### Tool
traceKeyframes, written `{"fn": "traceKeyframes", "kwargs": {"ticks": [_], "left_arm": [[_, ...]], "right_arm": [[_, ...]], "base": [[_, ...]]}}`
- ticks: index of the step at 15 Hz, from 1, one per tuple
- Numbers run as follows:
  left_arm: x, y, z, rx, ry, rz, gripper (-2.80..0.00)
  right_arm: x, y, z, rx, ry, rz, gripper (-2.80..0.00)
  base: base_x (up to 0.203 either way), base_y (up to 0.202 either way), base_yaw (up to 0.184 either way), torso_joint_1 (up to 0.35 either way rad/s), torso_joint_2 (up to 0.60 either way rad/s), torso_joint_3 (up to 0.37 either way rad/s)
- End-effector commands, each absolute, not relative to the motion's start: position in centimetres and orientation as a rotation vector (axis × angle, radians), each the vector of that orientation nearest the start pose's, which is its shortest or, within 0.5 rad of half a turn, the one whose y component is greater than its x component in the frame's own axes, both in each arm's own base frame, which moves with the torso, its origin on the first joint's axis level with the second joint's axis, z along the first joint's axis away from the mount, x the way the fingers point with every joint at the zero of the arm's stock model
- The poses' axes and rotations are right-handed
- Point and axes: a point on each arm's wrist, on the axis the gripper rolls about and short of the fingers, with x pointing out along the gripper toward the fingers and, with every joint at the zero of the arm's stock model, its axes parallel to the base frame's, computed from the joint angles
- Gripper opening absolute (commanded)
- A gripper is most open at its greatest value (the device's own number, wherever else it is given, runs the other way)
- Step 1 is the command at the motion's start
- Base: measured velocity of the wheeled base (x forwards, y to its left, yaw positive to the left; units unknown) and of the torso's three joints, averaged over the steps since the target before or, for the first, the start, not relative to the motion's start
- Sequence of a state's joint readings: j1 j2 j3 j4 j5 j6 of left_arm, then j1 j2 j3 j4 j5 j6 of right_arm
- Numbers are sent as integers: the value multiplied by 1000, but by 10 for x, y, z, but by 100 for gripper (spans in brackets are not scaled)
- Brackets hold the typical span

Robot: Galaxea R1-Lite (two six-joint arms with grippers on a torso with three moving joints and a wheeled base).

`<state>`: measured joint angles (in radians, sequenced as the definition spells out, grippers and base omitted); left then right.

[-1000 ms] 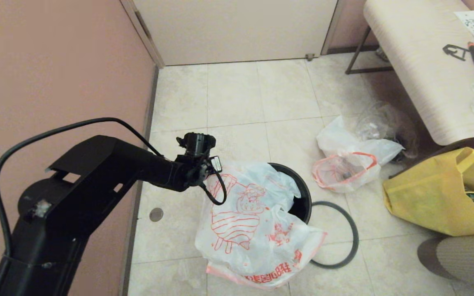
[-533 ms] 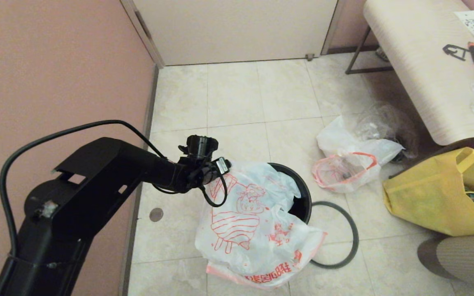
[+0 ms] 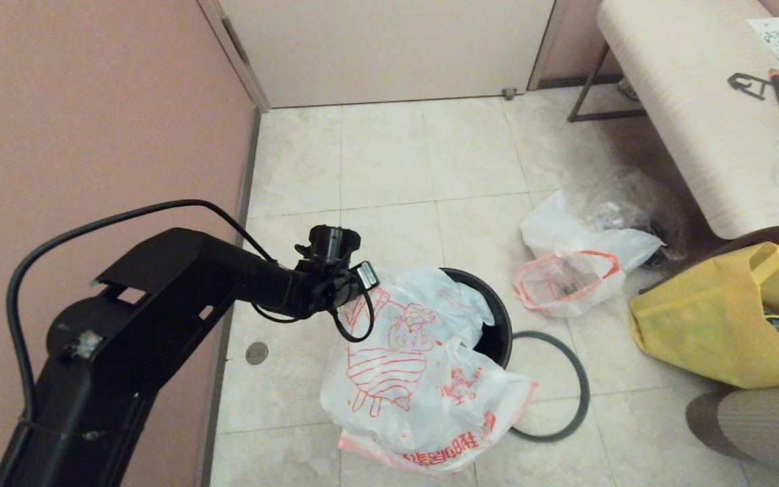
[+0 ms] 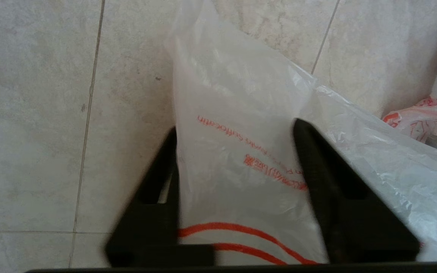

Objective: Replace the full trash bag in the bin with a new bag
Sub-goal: Put the new garbage bag on the trash can

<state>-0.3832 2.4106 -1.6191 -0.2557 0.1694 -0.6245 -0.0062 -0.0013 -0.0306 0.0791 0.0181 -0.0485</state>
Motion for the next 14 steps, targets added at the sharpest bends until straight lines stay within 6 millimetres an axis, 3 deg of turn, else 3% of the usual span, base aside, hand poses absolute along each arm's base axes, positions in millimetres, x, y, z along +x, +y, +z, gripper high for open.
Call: {"fn": "traceKeyframes", "kwargs": {"ticks": [1, 4, 10, 12, 14], "left_arm": [[452, -180, 79, -463, 559, -42, -280], [436, -185, 82, -443, 584, -50, -280], [349, -219, 117, -346, 630, -165, -280], [325, -230, 119, -244, 674, -217, -280], [320, -242, 114, -195, 721, -232, -280]], "right_arm": [[-25, 1, 76, -48, 49, 13, -280], [-25, 1, 76, -48, 49, 13, -280], [-25, 1, 76, -48, 49, 13, -280], [-25, 1, 76, -48, 49, 13, -280], [-25, 1, 76, -48, 49, 13, -280]], "base": [[0, 0, 0, 0, 0, 0], [0, 0, 0, 0, 0, 0], [0, 0, 0, 0, 0, 0], [0, 0, 0, 0, 0, 0], [0, 0, 0, 0, 0, 0]]}}
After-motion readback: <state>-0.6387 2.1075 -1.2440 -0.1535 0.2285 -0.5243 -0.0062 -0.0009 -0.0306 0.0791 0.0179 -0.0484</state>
